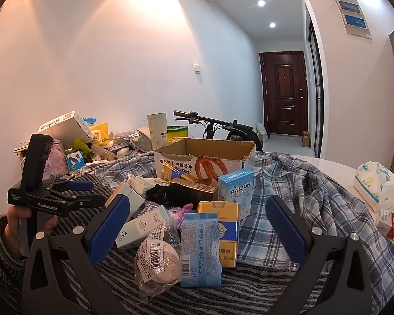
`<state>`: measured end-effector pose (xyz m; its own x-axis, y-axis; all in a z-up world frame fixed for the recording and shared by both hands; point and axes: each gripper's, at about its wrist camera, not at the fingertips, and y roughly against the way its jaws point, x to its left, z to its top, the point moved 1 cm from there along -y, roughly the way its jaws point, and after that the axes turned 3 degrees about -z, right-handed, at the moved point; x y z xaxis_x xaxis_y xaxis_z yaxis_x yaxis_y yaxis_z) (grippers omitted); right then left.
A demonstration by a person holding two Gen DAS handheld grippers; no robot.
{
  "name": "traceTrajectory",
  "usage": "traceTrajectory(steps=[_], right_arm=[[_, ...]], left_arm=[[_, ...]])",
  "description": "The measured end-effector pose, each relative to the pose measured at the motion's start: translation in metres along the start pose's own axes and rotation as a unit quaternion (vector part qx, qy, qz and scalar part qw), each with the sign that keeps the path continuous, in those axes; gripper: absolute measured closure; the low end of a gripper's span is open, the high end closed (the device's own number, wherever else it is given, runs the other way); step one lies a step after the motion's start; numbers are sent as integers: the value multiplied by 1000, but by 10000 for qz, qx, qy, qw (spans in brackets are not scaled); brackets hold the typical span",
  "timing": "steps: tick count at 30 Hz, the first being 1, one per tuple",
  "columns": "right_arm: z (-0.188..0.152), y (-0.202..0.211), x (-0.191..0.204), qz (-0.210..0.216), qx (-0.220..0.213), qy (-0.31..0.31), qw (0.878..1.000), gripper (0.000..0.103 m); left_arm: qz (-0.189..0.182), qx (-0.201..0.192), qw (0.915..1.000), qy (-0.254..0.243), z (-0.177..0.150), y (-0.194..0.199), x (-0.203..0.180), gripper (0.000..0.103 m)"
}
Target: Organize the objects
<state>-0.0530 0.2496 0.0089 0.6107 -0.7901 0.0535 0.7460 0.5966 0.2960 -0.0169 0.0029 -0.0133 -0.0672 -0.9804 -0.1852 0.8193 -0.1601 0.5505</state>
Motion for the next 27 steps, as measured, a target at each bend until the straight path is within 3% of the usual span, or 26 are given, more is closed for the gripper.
traceTrajectory(steps=[27], right_arm=[[-1,0,-1,1,-10,21,10000,0]], left_arm=[[-42,39,10000,-26,-2,-1,0,0]])
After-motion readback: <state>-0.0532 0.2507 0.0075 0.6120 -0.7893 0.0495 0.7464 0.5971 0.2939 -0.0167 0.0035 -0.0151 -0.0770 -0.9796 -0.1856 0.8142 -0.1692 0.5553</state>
